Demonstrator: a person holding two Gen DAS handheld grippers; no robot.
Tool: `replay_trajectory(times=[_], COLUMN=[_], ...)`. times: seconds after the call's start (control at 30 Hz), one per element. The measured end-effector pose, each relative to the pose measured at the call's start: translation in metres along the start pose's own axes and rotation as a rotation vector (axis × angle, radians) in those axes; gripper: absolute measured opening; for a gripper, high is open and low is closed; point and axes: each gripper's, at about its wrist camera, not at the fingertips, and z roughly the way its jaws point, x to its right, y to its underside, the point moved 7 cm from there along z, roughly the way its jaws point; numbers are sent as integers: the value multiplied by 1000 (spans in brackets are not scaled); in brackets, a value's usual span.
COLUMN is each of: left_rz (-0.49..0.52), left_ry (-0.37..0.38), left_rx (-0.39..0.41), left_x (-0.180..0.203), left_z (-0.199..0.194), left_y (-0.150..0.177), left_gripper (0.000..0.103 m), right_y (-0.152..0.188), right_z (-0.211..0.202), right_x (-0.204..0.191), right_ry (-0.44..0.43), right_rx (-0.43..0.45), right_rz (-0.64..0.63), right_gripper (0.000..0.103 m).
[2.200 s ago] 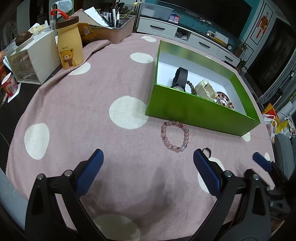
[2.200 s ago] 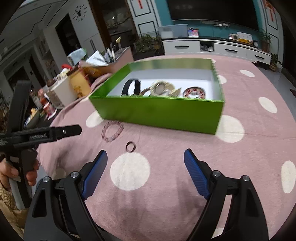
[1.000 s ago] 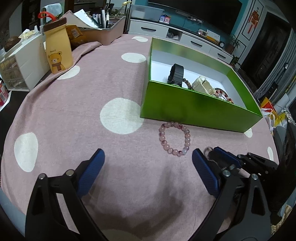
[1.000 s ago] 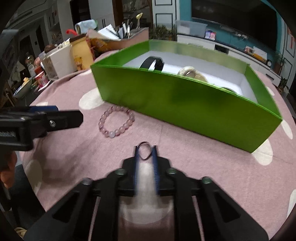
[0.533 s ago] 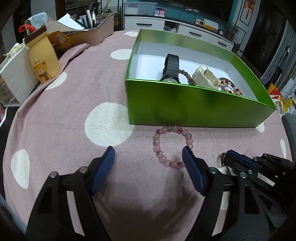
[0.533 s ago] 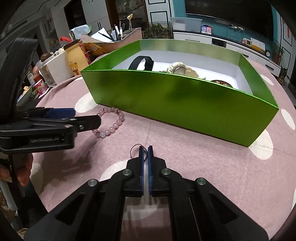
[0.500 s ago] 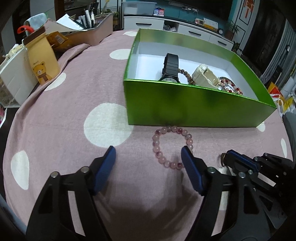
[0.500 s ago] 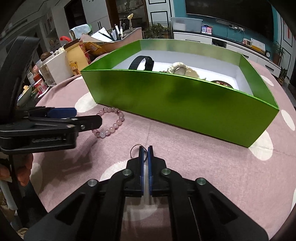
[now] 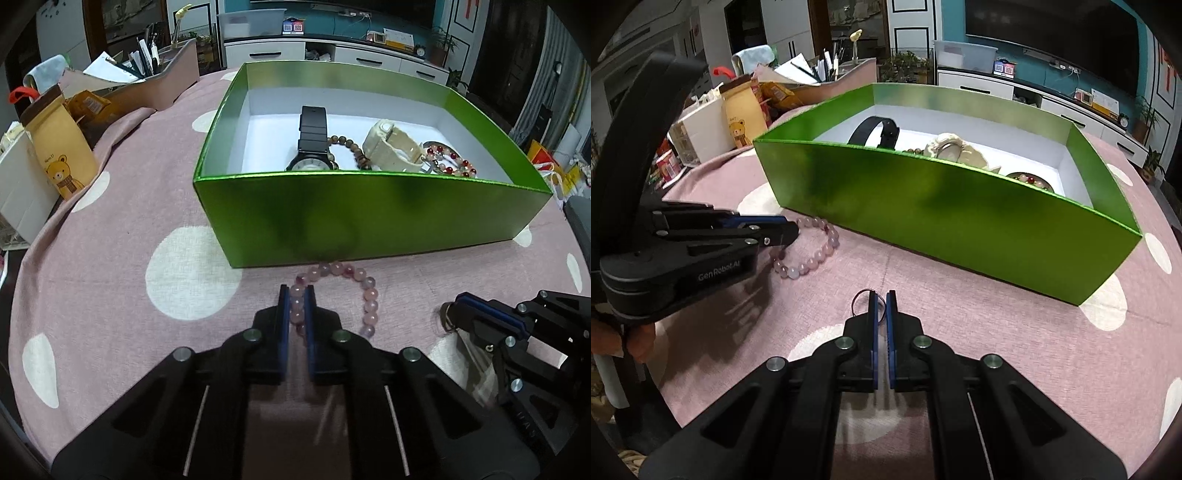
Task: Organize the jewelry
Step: 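Grasp the pink bead bracelet with the left gripper while the right grasps the dark ring, then carry the pink bracelet and dark ring into the green box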
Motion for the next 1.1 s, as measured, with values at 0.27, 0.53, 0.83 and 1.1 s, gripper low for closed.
replay_trajectory(times=[0.27, 0.53, 0.83, 1.1], left_rz=[-37, -37, -35, -15], left_ry=[42, 74, 97, 102], left_rx=[38, 117, 173, 215], left_x=[0, 7, 14, 20], left_z=[-19, -59, -90, -115], left_y=[-3, -14, -28, -50], left_gripper=[7, 7, 7, 7], right_y=[-4, -9, -18, -35], right_z=[-17, -48, -80, -104], right_x=[11, 24, 38, 48], right_ry=[11, 30, 59, 79], right_rx=[35, 100, 173, 238], right_rz=[29, 59, 73, 68], right_gripper=[3, 3, 3, 3])
